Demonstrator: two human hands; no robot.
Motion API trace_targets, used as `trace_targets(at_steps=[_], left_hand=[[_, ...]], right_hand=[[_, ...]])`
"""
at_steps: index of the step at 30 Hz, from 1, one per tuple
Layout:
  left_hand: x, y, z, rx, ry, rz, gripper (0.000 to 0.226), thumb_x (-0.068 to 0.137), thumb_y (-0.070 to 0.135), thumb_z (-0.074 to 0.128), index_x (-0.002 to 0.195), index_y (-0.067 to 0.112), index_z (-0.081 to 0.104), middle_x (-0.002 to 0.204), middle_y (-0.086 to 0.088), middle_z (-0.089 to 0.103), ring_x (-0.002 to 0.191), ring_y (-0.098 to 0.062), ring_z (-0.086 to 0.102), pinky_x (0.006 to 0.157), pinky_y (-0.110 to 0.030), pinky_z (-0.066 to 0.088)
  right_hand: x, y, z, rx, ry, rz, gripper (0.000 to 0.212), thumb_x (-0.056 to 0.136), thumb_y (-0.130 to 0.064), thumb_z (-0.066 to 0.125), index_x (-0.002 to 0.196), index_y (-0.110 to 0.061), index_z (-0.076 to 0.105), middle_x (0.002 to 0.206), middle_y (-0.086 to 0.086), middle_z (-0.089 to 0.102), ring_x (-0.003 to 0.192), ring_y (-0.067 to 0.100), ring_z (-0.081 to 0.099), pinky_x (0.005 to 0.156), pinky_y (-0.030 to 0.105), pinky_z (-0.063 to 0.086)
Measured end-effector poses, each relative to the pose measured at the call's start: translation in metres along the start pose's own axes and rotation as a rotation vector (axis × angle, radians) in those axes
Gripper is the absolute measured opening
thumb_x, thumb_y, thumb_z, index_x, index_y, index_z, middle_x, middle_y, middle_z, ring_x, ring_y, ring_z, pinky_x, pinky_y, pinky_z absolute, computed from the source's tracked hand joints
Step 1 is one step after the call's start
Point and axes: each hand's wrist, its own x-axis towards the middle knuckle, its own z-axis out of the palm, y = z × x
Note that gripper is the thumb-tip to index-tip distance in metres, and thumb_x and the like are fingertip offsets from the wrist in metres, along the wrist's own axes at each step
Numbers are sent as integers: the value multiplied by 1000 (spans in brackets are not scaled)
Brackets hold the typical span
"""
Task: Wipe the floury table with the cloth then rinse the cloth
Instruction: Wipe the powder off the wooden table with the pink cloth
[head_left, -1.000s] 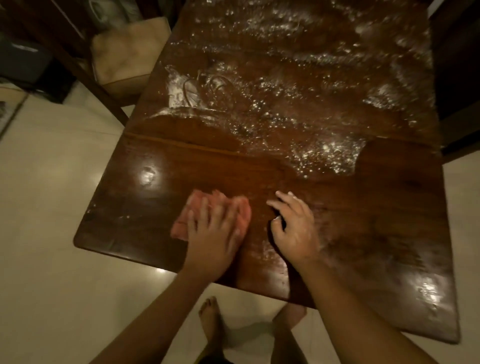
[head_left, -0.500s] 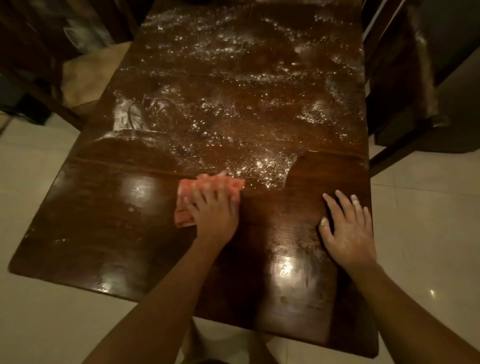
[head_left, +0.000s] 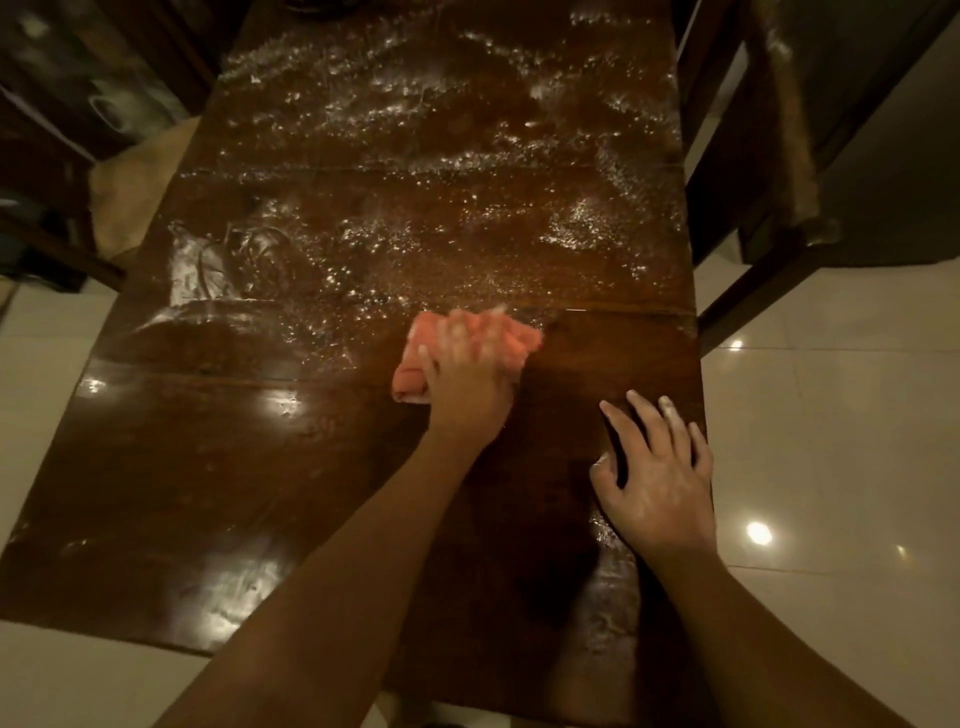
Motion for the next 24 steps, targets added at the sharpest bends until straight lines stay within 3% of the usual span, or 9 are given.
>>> trace_targets(at_steps=[3,5,7,9,12,14,16,20,24], left_hand=[[-24,-15,0,103,-121,375,54,104,43,26,154,45,5,166,-5,-7,152,-25,-12,120,-56,-4],[-29,-47,-11,97,-170,514,53,104,39,31,153,48,12,165,7,-1,152,-14,-9,122,-52,-3],[-22,-74,-22,27,-91,422,55,103,31,40,152,45,20,163,14,11,152,-12,4,121,-57,7],[-2,-79,-25,-22,15,143,52,106,35,34,155,36,17,161,7,21,151,-21,11,121,-59,7],[40,-46,-18,2,47,-170,56,106,46,16,157,27,6,165,-4,12,151,-32,4,120,-58,0],[64,-15,-12,35,35,-199,56,105,44,14,157,27,5,165,-6,4,151,-34,1,118,-60,-2],[73,15,-4,69,14,-14,55,106,40,19,157,26,3,165,-5,6,151,-34,5,117,-62,-1],[44,28,1,3,-202,598,60,105,35,32,156,33,0,164,5,13,152,-20,5,120,-59,-1],[39,-37,-16,-60,-329,769,53,101,41,37,152,45,21,160,18,20,151,-5,7,123,-47,-2]], right_hand=[[2,-1,-2,21,-16,7,58,93,-49,35,150,-35,37,161,-3,31,153,23,17,122,49,15],[3,-1,-3,30,-27,8,58,93,-50,34,149,-36,37,161,-3,31,153,23,17,123,49,15],[3,0,-2,33,-30,5,58,93,-51,32,150,-36,36,161,-4,31,153,23,17,123,50,15],[4,2,-3,39,-23,3,58,94,-51,32,150,-36,36,161,-4,30,153,23,17,123,50,15],[3,3,-3,57,-14,5,57,94,-49,35,150,-36,38,161,-4,32,153,23,18,123,49,15],[2,2,-3,53,-9,8,57,94,-47,37,149,-36,39,160,-4,33,153,22,19,123,49,16],[2,1,-2,44,-6,14,56,93,-46,39,149,-37,40,160,-5,34,153,21,18,123,48,16],[4,1,-1,53,-11,36,56,92,-45,41,148,-39,41,159,-7,34,152,19,19,122,44,14],[3,3,-1,65,-17,35,56,92,-45,39,147,-40,43,159,-8,35,152,19,20,122,43,14]])
